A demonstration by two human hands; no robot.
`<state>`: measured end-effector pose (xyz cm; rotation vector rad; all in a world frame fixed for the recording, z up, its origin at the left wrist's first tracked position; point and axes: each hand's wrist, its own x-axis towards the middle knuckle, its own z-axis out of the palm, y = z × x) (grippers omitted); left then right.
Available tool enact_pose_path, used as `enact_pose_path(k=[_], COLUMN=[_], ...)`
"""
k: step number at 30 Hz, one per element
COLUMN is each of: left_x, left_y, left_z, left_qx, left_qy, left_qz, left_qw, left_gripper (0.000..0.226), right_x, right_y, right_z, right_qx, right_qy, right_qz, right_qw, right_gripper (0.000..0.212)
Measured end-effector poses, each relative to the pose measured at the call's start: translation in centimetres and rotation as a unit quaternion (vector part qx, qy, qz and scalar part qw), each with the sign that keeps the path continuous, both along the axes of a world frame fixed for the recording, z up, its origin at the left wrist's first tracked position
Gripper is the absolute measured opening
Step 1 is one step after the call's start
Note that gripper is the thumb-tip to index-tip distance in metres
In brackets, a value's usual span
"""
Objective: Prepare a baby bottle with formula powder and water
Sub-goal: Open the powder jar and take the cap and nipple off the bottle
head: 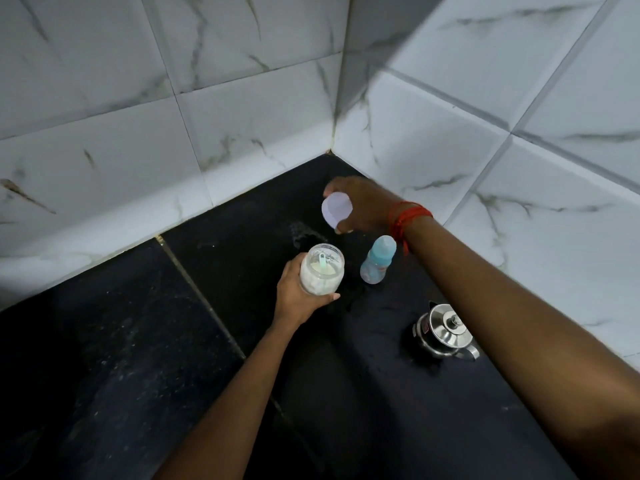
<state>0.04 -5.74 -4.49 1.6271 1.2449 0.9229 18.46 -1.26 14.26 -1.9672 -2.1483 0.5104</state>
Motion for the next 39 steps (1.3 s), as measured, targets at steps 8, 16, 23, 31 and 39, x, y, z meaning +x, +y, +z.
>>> enact_pose_path(k=[8, 16, 23, 31, 39], left_x=[-1.0, -1.2, -1.1, -0.7, 0.7], left_y=[1.0, 1.1, 1.2, -0.4, -8.1], left_z=[-2.7, -3.2, -3.4, -3.7, -3.5], left_qx=[-0.01, 0.012, 0.008, -0.018, -0.001], left_qy=[-0.016, -0.024, -0.021, -0.002, -0.034], left_qz=[0.0, -0.014, -0.016, 0.055, 0.137], left_qw=[1.0, 1.0, 1.0, 0.998, 0.99], left_gripper=[0.1, 0.102, 0.102, 0.115, 0.056], right_x=[0.9, -0.3, -0.2, 3.5, 4.4], right_y=[5.2, 5.5, 4.8, 0.8, -5.9], right_z=[-7.3, -14.1, -13.7, -6.8, -6.7], right_qx=[-0.094, -0.163, -0.117, -0.067, -0.105], right_qy=[-0.088, -0.14, -0.139, -0.138, -0.088], right_qz=[-0.069, -0.06, -0.083, -0.117, -0.184], right_qw=[0.989, 0.975, 0.98, 0.981, 0.973], right_gripper=[0.076, 0.072, 0.083, 0.064, 0.059])
